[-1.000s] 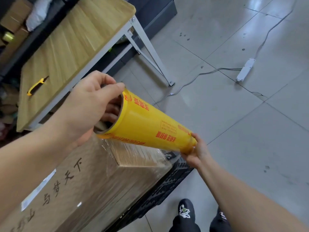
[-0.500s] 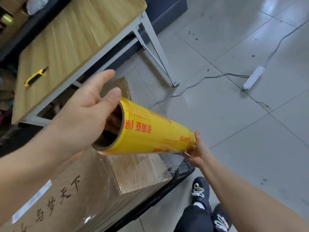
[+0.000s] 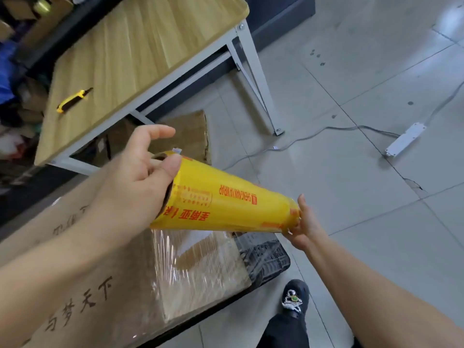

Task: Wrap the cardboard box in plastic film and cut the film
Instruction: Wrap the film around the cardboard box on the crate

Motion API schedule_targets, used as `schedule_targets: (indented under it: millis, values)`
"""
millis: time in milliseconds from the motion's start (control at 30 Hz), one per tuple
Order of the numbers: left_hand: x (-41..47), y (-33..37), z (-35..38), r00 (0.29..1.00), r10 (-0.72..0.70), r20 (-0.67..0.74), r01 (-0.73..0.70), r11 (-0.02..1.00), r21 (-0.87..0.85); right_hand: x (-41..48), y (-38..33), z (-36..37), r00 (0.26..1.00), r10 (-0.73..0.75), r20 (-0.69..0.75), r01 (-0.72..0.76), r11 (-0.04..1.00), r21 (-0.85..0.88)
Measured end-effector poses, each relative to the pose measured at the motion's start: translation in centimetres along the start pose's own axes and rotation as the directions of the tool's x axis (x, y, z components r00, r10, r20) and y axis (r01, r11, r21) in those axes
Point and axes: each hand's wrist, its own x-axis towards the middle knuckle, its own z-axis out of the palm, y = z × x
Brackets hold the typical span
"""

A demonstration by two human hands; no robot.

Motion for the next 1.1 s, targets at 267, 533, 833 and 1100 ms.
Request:
schedule_targets:
  millis: [267, 533, 833, 1100]
  values:
    - [0.1, 1.3, -0.3, 0.816, -0.578, -0.029, 0.503, 0.732, -0.460, -0.1, -4.2, 0.1, 0.993, 0.037, 0.110, -0.004, 0.957, -0.291]
    - [2.0, 2.3, -0.9, 0.787, -0.616, -0.030, 0.571, 0.747, -0.342, 0.0, -7.0, 2.0, 0.983, 0.059, 0.176, 0.019, 0.912, -0.409]
    - [3.3, 3.3, -0.8, 0.904, -0.422, -0.073, 0.396, 0.888, -0.232, 0.3, -10.3, 5.1, 0.975, 0.066, 0.213, 0.029, 0.909, -0.416]
    - [7.8, 1.6, -2.6, 0.781, -0.619, -0.085, 0.519, 0.718, -0.464, 2.4, -10.5, 8.6, 0.963, 0.146, 0.228, -0.033, 0.899, -0.436]
